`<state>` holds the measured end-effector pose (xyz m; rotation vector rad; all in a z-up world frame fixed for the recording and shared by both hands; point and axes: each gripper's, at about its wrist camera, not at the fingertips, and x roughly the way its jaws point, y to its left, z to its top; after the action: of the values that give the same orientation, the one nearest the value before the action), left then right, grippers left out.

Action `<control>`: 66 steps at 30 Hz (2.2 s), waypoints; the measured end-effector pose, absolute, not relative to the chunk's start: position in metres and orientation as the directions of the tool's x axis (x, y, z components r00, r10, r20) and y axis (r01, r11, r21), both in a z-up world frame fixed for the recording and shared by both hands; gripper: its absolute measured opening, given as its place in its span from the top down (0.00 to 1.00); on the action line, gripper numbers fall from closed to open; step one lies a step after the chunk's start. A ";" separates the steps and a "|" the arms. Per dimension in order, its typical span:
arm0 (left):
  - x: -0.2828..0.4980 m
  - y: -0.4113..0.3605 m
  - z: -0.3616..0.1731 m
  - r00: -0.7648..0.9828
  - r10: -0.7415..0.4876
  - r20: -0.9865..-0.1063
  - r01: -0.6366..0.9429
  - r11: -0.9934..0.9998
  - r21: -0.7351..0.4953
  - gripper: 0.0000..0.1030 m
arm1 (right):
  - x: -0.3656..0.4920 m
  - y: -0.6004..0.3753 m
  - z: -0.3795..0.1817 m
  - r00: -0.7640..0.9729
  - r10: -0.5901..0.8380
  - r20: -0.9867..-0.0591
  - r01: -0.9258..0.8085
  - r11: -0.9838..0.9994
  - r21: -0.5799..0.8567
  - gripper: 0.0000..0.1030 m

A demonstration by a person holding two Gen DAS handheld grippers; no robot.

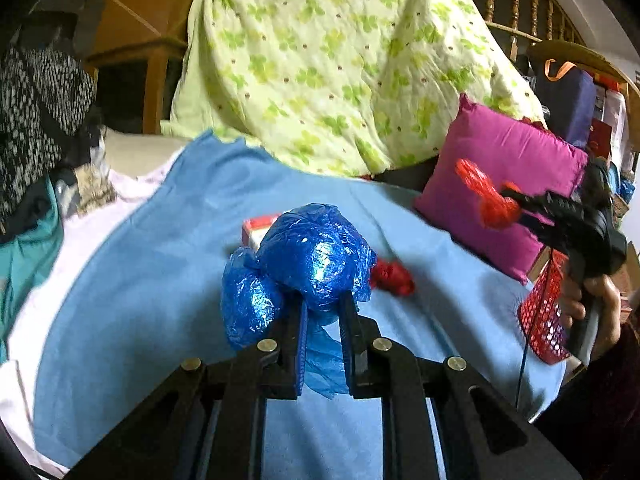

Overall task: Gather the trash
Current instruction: 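Carry both bags over the red basket and open both tools to drop them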

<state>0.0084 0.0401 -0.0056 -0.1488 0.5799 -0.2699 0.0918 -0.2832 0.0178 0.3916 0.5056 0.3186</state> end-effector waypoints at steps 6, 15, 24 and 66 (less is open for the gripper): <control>0.006 -0.021 0.034 0.824 -0.288 -0.489 0.266 0.957 -0.117 0.84 | 0.057 -0.323 0.037 0.880 0.324 -0.347 -0.166 0.895 0.413 0.53; -0.005 -0.112 0.073 0.828 -0.293 -0.477 0.335 0.942 0.003 0.84 | -0.001 -0.386 0.061 0.949 0.190 -0.252 -0.081 0.918 0.389 0.53; -0.021 -0.196 0.094 0.834 -0.326 -0.445 0.421 0.898 0.132 0.84 | -0.052 -0.448 0.065 0.976 0.049 -0.213 0.045 0.909 0.414 0.53; -0.024 -0.369 0.058 0.636 -0.534 -0.557 0.705 0.695 0.138 0.84 | -0.105 -0.578 0.022 0.928 -0.168 -0.333 0.343 0.736 0.584 0.51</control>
<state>-0.0237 -0.3689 0.0575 0.3624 0.5096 -0.7260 -0.1047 -0.5777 0.0222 0.6897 0.2670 -0.2843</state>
